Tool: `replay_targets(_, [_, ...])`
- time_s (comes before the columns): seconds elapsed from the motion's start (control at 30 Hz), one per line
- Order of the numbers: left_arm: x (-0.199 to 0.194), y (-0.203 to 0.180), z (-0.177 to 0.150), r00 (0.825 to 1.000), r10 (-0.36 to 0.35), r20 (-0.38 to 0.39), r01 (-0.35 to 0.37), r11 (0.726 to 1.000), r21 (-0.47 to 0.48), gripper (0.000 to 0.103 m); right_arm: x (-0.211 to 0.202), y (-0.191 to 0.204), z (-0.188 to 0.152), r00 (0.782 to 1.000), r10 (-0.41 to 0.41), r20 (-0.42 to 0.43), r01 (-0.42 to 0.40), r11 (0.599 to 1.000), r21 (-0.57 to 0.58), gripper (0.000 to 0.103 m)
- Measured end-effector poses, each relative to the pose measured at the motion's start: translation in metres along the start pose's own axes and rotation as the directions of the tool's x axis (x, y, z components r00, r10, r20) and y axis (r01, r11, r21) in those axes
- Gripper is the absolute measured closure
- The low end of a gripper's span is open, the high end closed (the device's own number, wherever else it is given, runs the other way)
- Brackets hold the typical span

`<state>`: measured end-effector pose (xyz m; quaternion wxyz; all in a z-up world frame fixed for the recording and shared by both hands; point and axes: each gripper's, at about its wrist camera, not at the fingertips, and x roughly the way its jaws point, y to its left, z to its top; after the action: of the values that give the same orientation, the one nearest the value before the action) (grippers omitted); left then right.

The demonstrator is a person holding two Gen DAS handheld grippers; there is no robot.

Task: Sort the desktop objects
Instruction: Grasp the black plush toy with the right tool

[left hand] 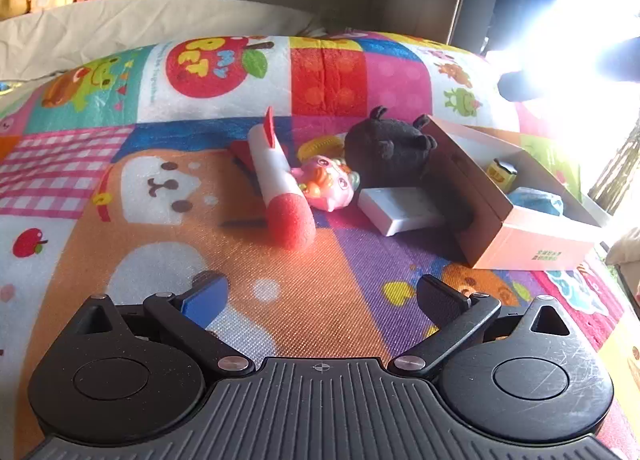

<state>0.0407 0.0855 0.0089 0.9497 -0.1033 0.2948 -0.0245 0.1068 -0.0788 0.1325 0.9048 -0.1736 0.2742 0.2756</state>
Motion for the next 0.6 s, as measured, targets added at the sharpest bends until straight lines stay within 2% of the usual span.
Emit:
replay_targets(0.03, [0.000,-0.001,0.000,1.000,0.010,0.002,-0.010,1.000,0.003,0.000,0.001,0.001,-0.001,1.000,-0.015,-0.003,0.015,1.000,-0.010,0.088])
replay_targets(0.07, [-0.001,-0.002,-0.001,1.000,0.020,0.006,-0.020,1.000,0.006,0.000,0.004,0.000,-0.001,1.000,-0.023,-0.006,0.023,1.000,-0.009,0.072])
replay_targets(0.1, [-0.002,-0.003,-0.001,0.999,0.031,0.011,-0.031,0.999,0.012,0.000,0.009,-0.001,0.000,1.000,-0.029,-0.007,0.029,1.000,0.003,0.046])
replay_targets(0.17, [-0.004,-0.007,-0.002,0.999,0.038,0.018,-0.039,0.999,0.034,0.000,0.025,-0.005,0.004,0.999,-0.036,-0.009,0.037,0.999,0.029,0.030])
replay_targets(0.27, [-0.002,-0.011,-0.002,1.000,0.029,0.007,-0.029,0.997,0.066,0.000,0.071,-0.007,0.016,0.997,-0.046,-0.069,0.049,0.998,0.038,0.030])
replay_targets(0.33, [-0.001,-0.009,-0.002,1.000,0.022,0.001,-0.022,0.998,0.053,0.000,0.110,-0.005,0.025,0.991,-0.058,-0.120,0.061,0.998,0.026,0.025])
replay_targets(0.37, [-0.001,-0.007,-0.002,1.000,0.020,0.003,-0.020,0.999,0.040,0.000,0.129,-0.004,0.028,0.986,-0.074,-0.147,0.077,0.997,0.011,0.017])
replay_targets(0.4, [-0.002,-0.005,-0.002,1.000,0.019,0.005,-0.019,0.999,0.027,0.000,0.149,-0.003,0.030,0.980,-0.092,-0.178,0.093,0.996,-0.004,0.014])
replay_targets(0.47, [-0.002,-0.001,-0.001,1.000,0.020,0.006,-0.020,1.000,0.002,0.000,0.184,0.001,0.030,0.961,-0.112,-0.252,0.102,0.993,-0.052,0.015])
replay_targets(0.53, [-0.001,0.002,-0.001,1.000,0.013,0.003,-0.013,1.000,-0.015,0.000,0.207,0.008,0.025,0.938,-0.171,-0.303,0.143,0.983,-0.113,0.018])
replay_targets(0.6, [-0.001,0.004,-0.001,1.000,0.001,0.005,0.000,1.000,-0.027,0.000,0.209,0.018,0.020,0.937,-0.199,-0.288,0.151,0.972,-0.180,0.024])
